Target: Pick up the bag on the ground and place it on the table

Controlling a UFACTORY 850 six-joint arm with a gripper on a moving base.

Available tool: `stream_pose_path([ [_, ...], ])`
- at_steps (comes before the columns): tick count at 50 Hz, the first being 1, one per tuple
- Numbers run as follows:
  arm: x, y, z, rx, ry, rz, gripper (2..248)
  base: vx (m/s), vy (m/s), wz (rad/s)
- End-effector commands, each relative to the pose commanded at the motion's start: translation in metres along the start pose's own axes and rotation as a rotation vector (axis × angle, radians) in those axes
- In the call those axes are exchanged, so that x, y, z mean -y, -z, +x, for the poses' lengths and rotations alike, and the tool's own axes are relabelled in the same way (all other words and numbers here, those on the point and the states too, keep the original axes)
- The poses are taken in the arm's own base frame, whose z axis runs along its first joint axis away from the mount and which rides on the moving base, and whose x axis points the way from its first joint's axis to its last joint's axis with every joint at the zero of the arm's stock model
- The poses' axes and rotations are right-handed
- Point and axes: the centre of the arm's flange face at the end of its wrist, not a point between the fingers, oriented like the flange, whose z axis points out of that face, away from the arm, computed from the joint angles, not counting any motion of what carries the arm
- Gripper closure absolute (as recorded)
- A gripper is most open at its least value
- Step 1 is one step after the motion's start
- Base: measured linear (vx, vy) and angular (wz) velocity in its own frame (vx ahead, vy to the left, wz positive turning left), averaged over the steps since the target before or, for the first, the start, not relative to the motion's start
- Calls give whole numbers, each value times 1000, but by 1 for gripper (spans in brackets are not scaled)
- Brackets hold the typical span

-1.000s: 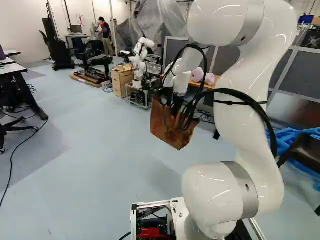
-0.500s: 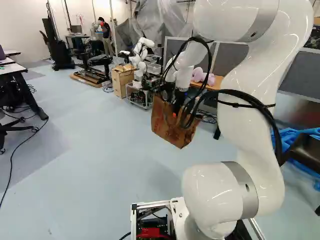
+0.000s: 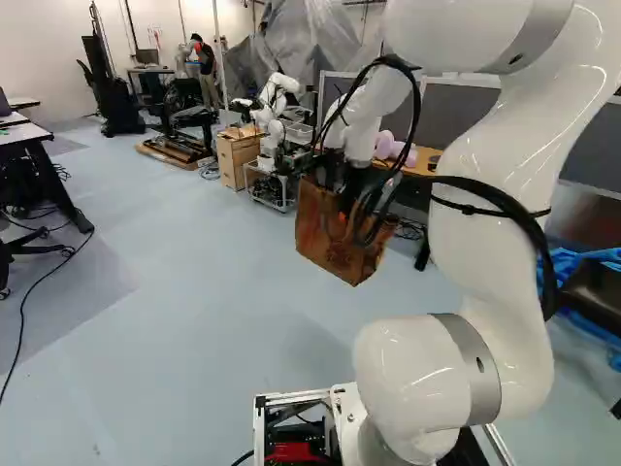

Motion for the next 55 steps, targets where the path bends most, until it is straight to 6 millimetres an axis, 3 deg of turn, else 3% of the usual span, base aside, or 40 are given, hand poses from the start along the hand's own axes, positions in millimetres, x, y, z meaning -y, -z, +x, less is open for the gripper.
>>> stream_pose_path([
  [55, 11, 85, -27, 26, -17, 18, 228, 0, 0, 0],
])
